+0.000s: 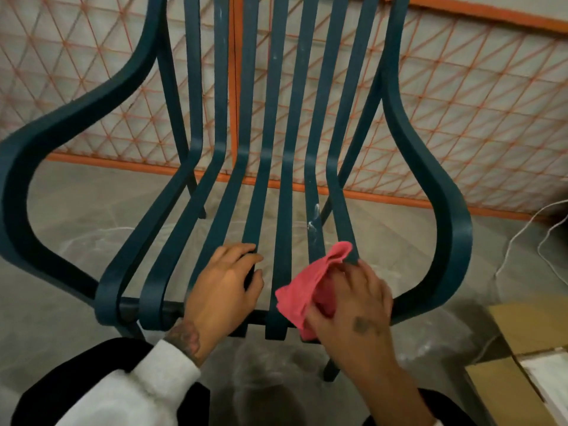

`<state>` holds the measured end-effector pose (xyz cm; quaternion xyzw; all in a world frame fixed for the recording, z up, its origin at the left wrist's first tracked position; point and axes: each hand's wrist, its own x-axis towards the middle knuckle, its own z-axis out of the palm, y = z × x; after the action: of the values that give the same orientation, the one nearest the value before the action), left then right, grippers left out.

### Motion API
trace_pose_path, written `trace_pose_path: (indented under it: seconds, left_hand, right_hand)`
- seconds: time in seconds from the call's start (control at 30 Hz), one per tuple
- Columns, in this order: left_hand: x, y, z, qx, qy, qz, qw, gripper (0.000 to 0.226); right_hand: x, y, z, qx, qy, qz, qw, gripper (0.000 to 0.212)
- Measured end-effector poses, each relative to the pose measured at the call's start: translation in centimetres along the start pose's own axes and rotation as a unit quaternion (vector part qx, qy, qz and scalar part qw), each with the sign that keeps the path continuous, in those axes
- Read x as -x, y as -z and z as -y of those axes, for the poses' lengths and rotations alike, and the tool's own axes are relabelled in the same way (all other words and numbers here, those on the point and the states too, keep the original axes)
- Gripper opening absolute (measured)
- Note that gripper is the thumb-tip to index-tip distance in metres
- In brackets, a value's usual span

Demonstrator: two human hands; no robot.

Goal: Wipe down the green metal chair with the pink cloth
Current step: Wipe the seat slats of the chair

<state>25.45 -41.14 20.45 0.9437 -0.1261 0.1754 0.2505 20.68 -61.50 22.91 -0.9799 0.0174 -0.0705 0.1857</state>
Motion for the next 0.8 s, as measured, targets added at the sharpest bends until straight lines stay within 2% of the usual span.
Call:
trace_pose_path:
  seconds: [0.03, 0.1, 0.17, 0.27, 0.4, 0.53, 0.6, 0.73, 0.77, 0.8]
  left_hand:
    - [0.1, -0.1, 0.0, 0.004, 0.004, -0.003, 1.000, 0.032]
    - [0.3, -0.3, 0.0, 0.007, 0.000, -0.014, 1.000, 0.035]
    - [0.3, -0.1, 0.0, 0.025, -0.003, -0.045, 0.999, 0.030]
    - [-0.1, 0.8, -0.2, 0.100, 0.054, -0.086, 0.990, 0.029]
    - [-0.5, 0.6, 0.1, 0.110, 0.078, -0.100, 0.986, 0.021]
    - [-0.5, 0.2, 0.2, 0.109, 0.074, -0.092, 0.987, 0.019]
    - [-0.6, 0.0, 0.2, 0.085, 0.064, -0.084, 0.991, 0.020]
    - [-0.3, -0.6, 0.6, 0.055, 0.042, -0.079, 0.995, 0.013]
    - [-0.2, -0.6, 0.6, 0.054, 0.043, -0.076, 0.995, 0.013]
    - [-0.1, -0.7, 0.6, 0.053, 0.044, -0.072, 0.995, 0.014]
  right_hand:
    - [0.6, -1.4, 0.0, 0.052, 0.013, -0.001, 0.999, 0.073]
    - [1.2, -3.1, 0.0, 0.063, 0.011, -0.027, 0.998, 0.076]
    - [1.2, -3.6, 0.5, 0.097, 0.019, -0.054, 0.994, 0.071]
    - [0.2, -4.6, 1.0, 0.136, 0.087, -0.066, 0.985, 0.063]
    - [-0.2, -5.4, 0.3, 0.069, 0.179, -0.108, 0.975, 0.052]
    - [0.0, -4.5, 0.0, -0.040, 0.228, -0.127, 0.964, 0.043]
    - [0.3, -4.1, -0.4, -0.046, 0.259, -0.114, 0.958, 0.041]
    - [0.2, -2.8, -1.0, -0.002, 0.275, -0.010, 0.961, 0.048]
    - [-0.4, -2.6, -0.8, 0.005, 0.248, 0.002, 0.969, 0.046]
    - [-1.5, -2.5, -0.5, -0.029, 0.177, 0.029, 0.983, 0.042]
